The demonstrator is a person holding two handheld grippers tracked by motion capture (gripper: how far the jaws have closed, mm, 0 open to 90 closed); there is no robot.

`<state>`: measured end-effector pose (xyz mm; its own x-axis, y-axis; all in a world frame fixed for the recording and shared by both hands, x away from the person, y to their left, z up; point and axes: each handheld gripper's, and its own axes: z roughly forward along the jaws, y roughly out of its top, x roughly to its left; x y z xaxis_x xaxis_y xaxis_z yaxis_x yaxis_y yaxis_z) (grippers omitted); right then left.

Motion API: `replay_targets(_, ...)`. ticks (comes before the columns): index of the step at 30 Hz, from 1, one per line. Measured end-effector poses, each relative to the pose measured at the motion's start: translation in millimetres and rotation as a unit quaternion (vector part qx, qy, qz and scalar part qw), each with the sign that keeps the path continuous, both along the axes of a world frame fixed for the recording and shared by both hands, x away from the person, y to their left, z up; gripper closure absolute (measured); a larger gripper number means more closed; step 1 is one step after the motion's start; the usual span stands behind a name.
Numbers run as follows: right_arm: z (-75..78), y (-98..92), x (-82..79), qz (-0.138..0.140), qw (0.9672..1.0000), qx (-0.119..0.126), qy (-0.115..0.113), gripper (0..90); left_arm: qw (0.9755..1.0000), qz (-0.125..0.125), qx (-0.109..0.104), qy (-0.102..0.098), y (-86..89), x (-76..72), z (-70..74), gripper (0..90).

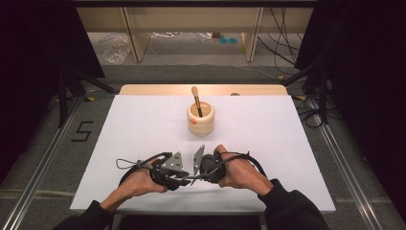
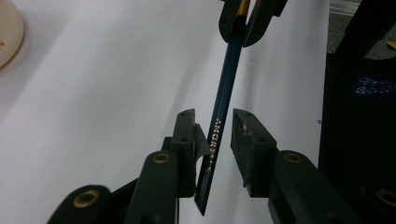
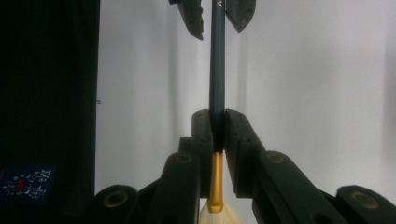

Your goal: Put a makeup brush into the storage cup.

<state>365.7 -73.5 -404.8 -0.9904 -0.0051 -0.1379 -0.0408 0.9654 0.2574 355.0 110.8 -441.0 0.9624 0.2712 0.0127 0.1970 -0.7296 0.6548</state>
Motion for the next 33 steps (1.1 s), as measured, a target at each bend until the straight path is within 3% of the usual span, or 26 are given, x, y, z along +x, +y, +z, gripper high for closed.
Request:
replay_targets(7,-0.4,1.6,-1.0,0.011,0.9999,-0.004,-0.009,83.3,1.0000,-0.006,0.005,0.001,-1.3,-0.5,-0.6,77.2)
replay_targets(10,-0.8,2.4,-2.2,0.012,0.9999,-0.005,-0.003,83.3,0.9999,-0.011,0.009,0.001,-1.5,-0.8,-0.7,79.1)
replay_targets(11,-0.7,2.6,-1.4,0.021,0.9996,-0.010,-0.014,83.2,0.9999,-0.013,0.011,0.004,-1.6,-0.8,-0.8,79.4)
replay_targets(13,-0.8,2.5,-0.2,0.032,0.9994,-0.007,-0.014,83.3,0.9997,-0.016,0.018,0.001,-1.6,-0.8,-1.3,80.1)
replay_targets(15,-0.3,3.7,-4.1,0.013,0.9999,-0.003,-0.002,83.3,0.9997,-0.016,0.018,0.001,-1.9,-1.6,-1.8,80.8)
replay_targets(17,-0.3,3.8,-4.1,0.016,0.9999,-0.002,-0.003,83.2,0.9999,-0.011,0.009,0.006,-2.7,-3.1,-2.7,81.6)
replay_targets(20,0.0,4.0,-0.9,0.041,0.9990,-0.003,-0.019,83.1,0.9992,-0.028,0.027,-0.001,-1.6,-2.5,-1.5,82.7)
replay_targets(21,-0.4,3.7,-3.5,0.025,0.9996,0.000,-0.011,82.9,0.9992,-0.030,0.028,-0.002,-1.5,-2.6,-1.5,83.2)
replay_targets(23,-0.1,2.3,-0.5,0.033,0.9993,0.001,-0.018,82.1,0.9992,-0.031,0.023,0.000,-1.1,-3.0,-1.5,84.0)
replay_targets(25,-0.6,-0.4,2.1,0.031,0.9992,0.023,-0.013,81.5,0.9993,-0.032,0.018,0.001,-0.3,-3.4,-0.6,84.3)
replay_targets(26,-0.6,-2.5,3.5,0.039,0.9989,0.020,-0.016,80.6,0.9992,-0.034,0.020,0.000,0.3,-3.4,0.0,84.4)
replay_targets(28,0.3,-5.3,2.0,0.029,0.9993,0.025,-0.006,79.3,0.9992,-0.035,0.022,0.000,1.0,-3.1,0.0,84.4)
replay_targets(29,-0.4,-6.6,3.7,0.036,0.9990,0.020,-0.017,78.9,0.9991,-0.035,0.023,-0.001,1.1,-3.0,-0.1,84.4)
replay_targets(33,-2.6,-7.9,3.1,0.030,0.9994,0.011,-0.008,78.3,0.9990,-0.037,0.024,-0.003,1.1,-3.6,0.4,84.4)
